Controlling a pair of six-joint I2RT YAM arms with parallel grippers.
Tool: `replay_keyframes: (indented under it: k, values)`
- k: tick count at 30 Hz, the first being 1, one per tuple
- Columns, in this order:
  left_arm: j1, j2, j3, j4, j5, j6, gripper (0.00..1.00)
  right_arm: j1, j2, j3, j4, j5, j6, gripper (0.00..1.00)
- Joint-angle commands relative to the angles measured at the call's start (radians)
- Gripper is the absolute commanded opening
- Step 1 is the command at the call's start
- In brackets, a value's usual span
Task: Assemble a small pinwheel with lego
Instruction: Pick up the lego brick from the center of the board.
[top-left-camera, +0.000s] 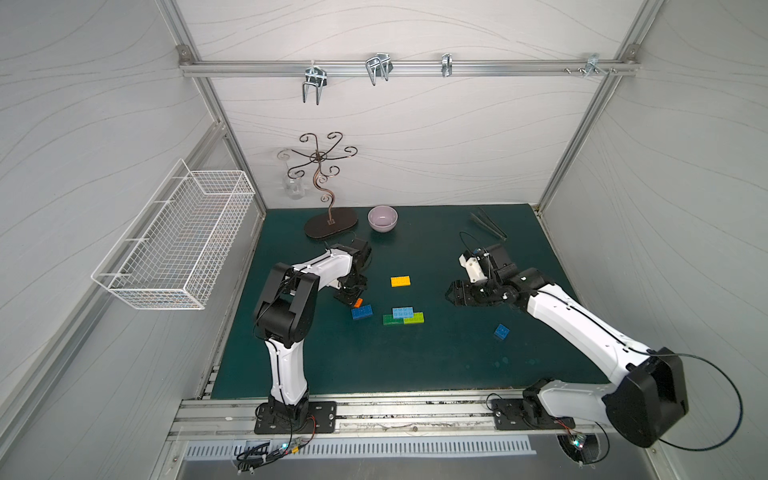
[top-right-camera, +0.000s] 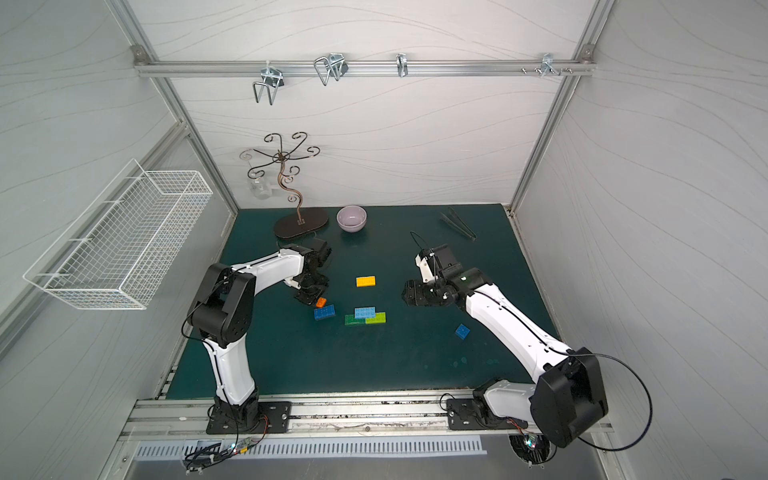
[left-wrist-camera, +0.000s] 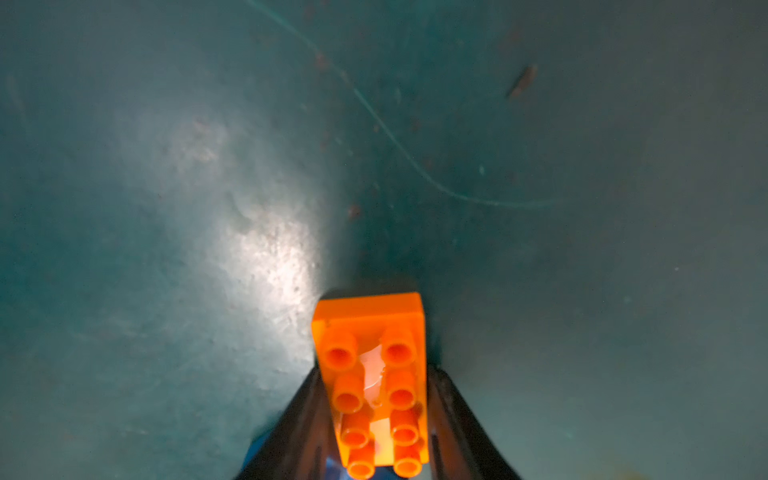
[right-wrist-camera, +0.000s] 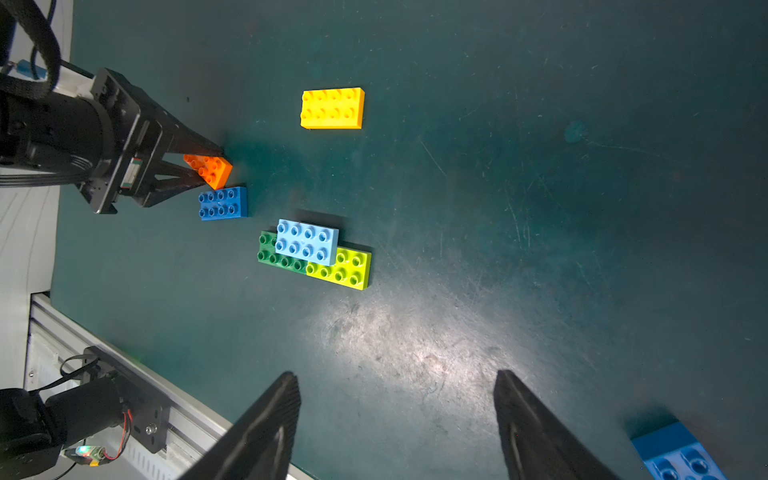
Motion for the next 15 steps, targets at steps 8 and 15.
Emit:
replay_keyframes:
  k: [8,15]
  values:
    - [-0.013,-0.008,0.183,-0.045,0.025,0.331,0.13,-0.030,-0.005,-0.010,0.004,-0.041,0.018,0.76]
    - [-0.162,-0.017,0.266,-0.091,0.073,0.592,0.07,-0.062,0.004,-0.060,0.083,-0.178,0.055,0.76]
